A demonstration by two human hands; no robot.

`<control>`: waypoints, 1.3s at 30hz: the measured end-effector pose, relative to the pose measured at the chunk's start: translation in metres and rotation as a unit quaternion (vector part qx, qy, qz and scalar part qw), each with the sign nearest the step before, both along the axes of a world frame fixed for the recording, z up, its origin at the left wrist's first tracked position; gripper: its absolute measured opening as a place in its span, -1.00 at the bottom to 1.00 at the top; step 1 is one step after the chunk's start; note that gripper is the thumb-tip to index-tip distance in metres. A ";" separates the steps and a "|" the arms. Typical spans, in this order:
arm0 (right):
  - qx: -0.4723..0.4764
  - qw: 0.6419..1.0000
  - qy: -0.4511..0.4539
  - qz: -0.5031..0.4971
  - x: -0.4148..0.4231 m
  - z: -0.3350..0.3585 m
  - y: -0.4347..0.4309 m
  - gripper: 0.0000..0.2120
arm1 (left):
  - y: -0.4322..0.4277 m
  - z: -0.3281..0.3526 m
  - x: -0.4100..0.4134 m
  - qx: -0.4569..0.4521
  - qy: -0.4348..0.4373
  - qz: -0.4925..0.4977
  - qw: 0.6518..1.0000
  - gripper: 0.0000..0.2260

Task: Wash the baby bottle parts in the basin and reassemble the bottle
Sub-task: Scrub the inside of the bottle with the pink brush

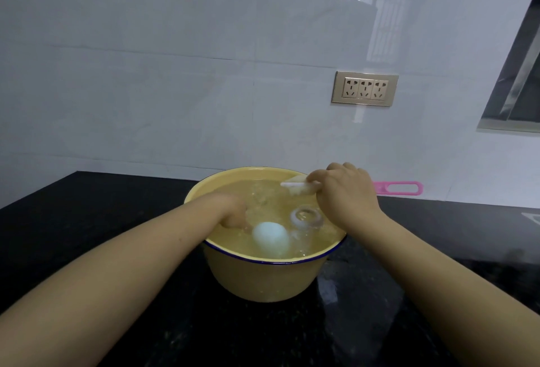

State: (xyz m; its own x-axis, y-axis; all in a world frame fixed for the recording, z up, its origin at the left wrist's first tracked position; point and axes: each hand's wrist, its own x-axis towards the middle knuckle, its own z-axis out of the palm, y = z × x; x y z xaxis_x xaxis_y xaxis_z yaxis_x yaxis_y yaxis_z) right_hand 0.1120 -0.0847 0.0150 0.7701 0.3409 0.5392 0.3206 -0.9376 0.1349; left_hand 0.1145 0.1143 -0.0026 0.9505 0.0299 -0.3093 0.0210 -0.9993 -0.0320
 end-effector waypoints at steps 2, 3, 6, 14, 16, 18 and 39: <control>0.001 1.000 -0.002 0.001 0.004 -0.001 0.003 -0.63 | 0.003 -0.001 0.002 -0.010 -0.001 0.004 1.000 -0.57; 0.002 1.000 -0.001 0.002 0.006 -0.001 0.004 -0.65 | 0.004 -0.001 0.003 -0.016 -0.002 0.007 1.000 -0.57; 0.007 1.000 0.006 0.011 0.011 -0.002 0.008 -0.66 | 0.005 -0.001 0.003 -0.043 -0.025 0.009 0.999 -0.57; 0.158 0.984 0.074 0.036 0.018 -0.001 0.009 -0.70 | 0.020 0.002 0.008 -0.268 -0.116 0.063 0.954 -0.56; 0.187 0.977 0.089 0.055 0.019 0.001 0.008 -0.73 | 0.022 0.002 0.008 -0.341 -0.147 0.057 0.927 -0.56; 0.216 0.967 0.112 0.079 0.018 0.006 0.007 -0.75 | 0.021 0.004 0.006 -0.420 -0.171 0.055 0.890 -0.56; -0.099 0.973 0.116 0.174 0.022 0.022 0.039 -0.63 | 0.023 0.007 -0.003 -0.386 -0.198 -0.043 0.900 -0.55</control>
State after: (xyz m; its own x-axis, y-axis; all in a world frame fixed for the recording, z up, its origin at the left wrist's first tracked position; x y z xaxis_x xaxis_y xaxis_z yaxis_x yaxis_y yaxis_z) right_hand 0.1336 -0.0452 0.0365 0.6819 0.6827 0.2627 0.6578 -0.7294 0.1881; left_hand 0.1115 0.1374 0.0040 0.9794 -0.1276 0.1563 -0.1999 -0.7189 0.6657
